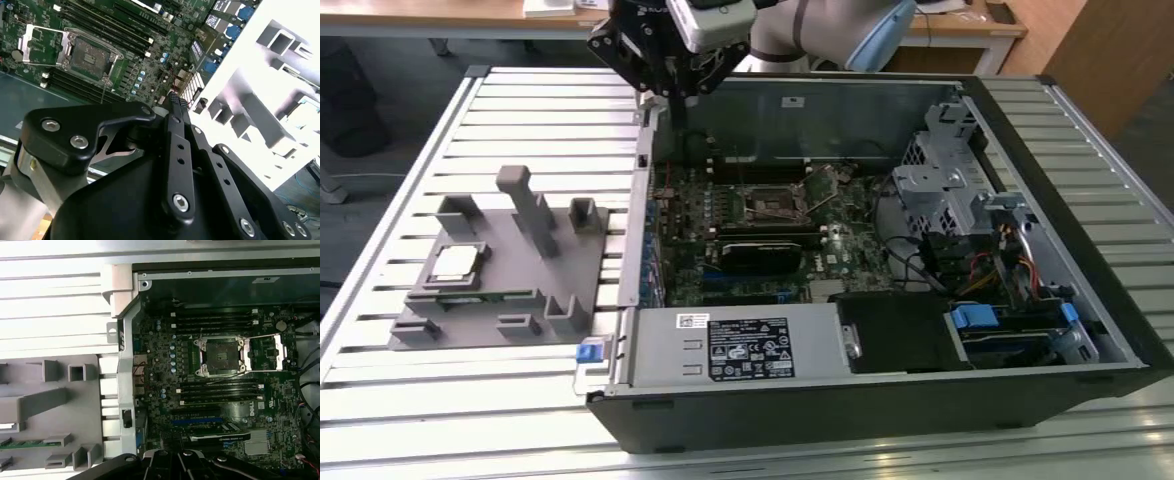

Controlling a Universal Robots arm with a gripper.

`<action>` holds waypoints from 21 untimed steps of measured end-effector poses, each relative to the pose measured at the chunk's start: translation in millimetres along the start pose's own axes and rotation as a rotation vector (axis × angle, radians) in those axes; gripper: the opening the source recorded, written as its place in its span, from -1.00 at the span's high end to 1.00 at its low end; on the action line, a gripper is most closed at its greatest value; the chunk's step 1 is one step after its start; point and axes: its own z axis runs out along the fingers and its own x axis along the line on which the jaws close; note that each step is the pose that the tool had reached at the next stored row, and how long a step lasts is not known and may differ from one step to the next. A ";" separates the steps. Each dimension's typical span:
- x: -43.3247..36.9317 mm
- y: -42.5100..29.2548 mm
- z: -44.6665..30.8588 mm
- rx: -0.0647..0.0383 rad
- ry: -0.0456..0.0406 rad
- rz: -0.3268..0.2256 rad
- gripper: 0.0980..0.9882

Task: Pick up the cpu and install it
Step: 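Reach for the cpu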

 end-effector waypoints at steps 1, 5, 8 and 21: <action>0.5 0.0 0.1 0.000 -0.0001 0.000 0.98; 2.7 -0.2 0.1 0.000 0.0000 0.000 0.98; 4.2 -0.3 0.1 0.000 0.0001 0.000 0.98; 7.7 -0.6 0.1 0.000 0.0000 0.000 0.98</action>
